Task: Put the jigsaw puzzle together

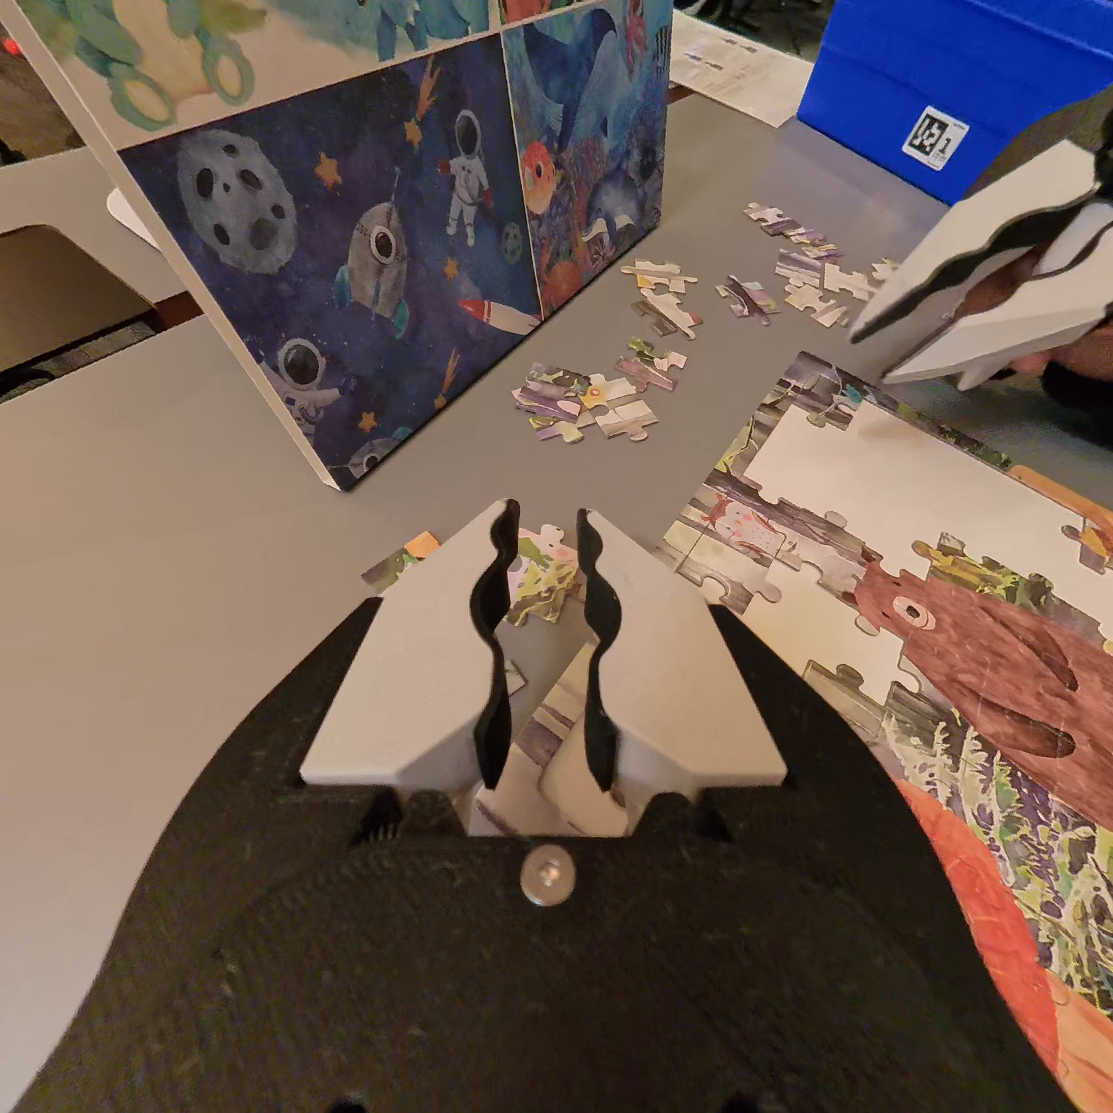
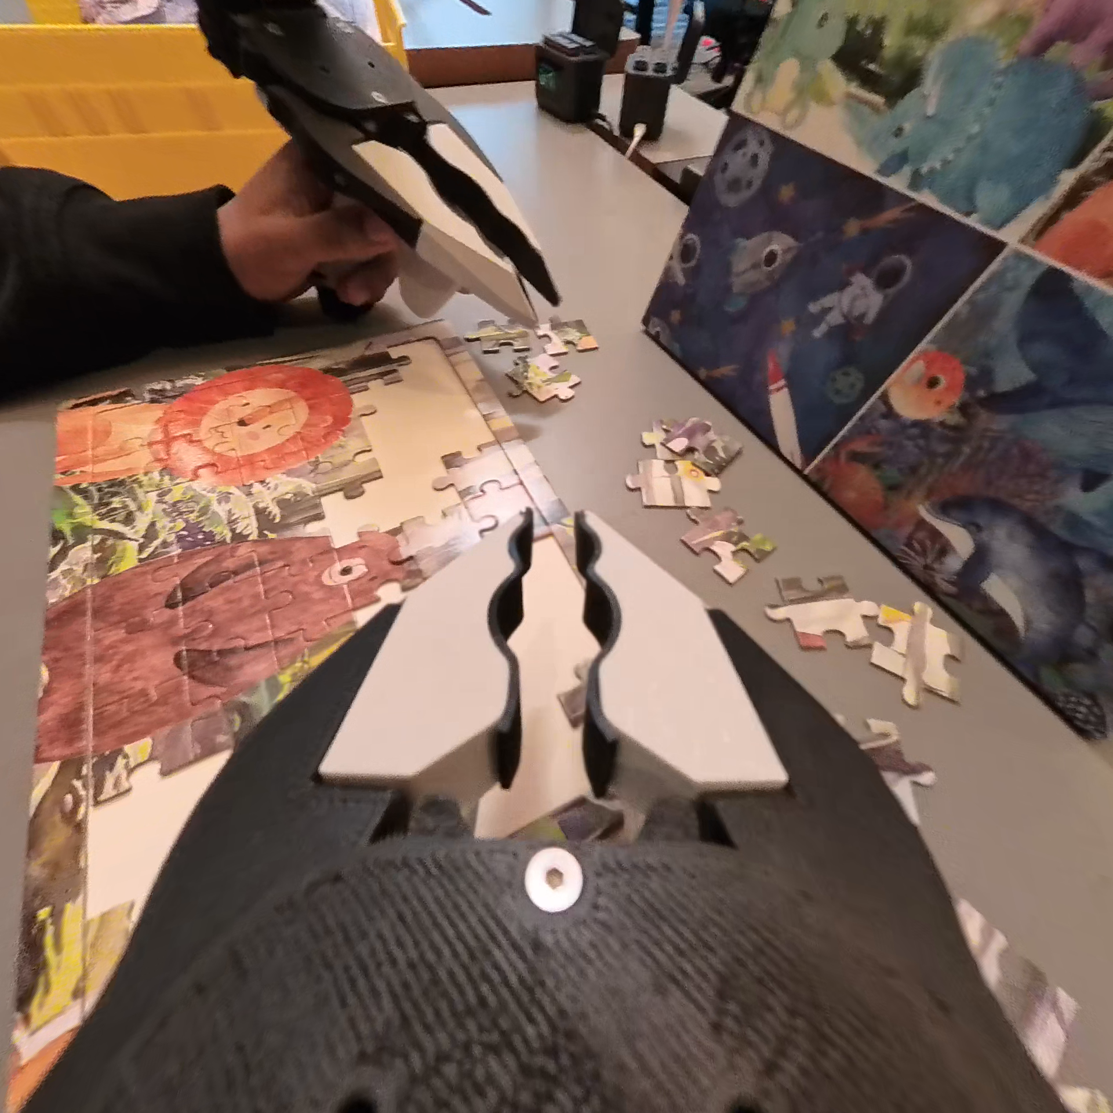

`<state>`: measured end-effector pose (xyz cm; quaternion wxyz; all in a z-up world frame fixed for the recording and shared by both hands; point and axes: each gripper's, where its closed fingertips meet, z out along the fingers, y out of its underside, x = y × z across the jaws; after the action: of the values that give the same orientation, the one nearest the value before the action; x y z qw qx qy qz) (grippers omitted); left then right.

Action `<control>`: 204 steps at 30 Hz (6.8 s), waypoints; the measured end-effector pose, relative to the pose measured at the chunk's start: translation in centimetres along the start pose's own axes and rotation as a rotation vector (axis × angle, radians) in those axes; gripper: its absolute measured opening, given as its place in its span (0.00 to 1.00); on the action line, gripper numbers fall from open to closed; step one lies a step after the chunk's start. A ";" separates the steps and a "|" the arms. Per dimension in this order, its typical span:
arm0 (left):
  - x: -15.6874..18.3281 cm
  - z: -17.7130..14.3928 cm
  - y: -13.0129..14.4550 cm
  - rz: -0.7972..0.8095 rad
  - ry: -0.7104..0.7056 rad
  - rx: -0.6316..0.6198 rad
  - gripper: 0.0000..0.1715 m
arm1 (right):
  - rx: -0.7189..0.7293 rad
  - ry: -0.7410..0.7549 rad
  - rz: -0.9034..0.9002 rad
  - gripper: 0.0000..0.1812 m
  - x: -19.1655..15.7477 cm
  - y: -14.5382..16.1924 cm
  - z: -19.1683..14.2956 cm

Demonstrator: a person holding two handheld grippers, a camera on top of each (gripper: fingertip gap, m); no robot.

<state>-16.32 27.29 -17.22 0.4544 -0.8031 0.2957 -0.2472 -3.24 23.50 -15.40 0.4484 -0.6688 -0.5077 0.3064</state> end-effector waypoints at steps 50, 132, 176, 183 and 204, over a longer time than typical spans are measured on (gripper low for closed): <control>0.1 0.3 0.3 -0.012 0.022 -0.032 0.10 | -0.276 -0.192 -0.152 0.00 -7.2 3.8 3.9; 12.1 0.7 3.0 -0.101 0.460 -0.285 0.15 | -0.312 -0.153 0.052 0.00 -3.9 4.0 2.5; 11.5 2.3 5.0 0.080 0.241 -0.381 0.07 | -0.350 -0.300 0.015 0.06 -6.9 4.7 2.7; 11.6 2.2 5.1 0.079 0.254 -0.383 0.09 | -0.342 -0.305 0.036 0.08 -7.0 4.7 2.7; 11.4 1.9 4.7 0.176 0.244 -0.359 0.19 | -0.279 -0.232 -0.001 0.10 -5.8 3.5 2.6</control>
<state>-8.24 18.47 -20.71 0.2851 -0.8063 0.4565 -0.2455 -5.81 18.48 -19.90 0.2900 -0.6844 -0.5939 0.3079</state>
